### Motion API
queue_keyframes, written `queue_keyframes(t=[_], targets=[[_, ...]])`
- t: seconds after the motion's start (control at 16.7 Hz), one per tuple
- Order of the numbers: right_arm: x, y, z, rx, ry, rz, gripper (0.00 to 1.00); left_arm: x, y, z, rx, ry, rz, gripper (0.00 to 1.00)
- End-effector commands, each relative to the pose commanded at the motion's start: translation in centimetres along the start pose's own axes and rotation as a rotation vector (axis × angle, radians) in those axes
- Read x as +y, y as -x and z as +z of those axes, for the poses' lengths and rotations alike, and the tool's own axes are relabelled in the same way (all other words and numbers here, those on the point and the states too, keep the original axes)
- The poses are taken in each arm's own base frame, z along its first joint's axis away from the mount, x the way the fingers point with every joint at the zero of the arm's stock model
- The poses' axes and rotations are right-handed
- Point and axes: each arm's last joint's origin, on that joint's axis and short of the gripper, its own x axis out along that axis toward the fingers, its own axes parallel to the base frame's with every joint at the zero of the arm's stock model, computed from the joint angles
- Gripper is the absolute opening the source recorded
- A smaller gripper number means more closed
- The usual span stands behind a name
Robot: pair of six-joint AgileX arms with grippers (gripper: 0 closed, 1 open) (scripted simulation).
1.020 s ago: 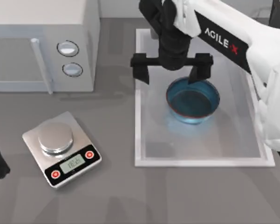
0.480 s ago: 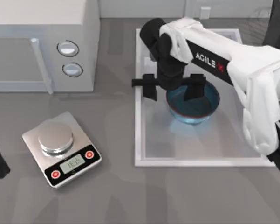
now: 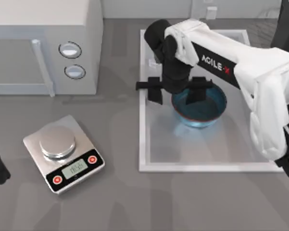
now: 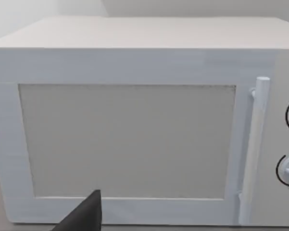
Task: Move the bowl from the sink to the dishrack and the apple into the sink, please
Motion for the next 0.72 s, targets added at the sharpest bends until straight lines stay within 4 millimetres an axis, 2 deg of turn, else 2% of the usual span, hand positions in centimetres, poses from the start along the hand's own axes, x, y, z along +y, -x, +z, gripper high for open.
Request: queue_keyframes(t=[0.48,0.72], targets=[[0.00,0.00,0.00,0.000,0.000,0.000,0.02,0.00,0.00,0.00,0.000,0.000,0.000,1.00],[0.00,0.00,0.00,0.000,0.000,0.000,0.00,0.00,0.00,0.00,0.000,0.000,0.000,1.00]])
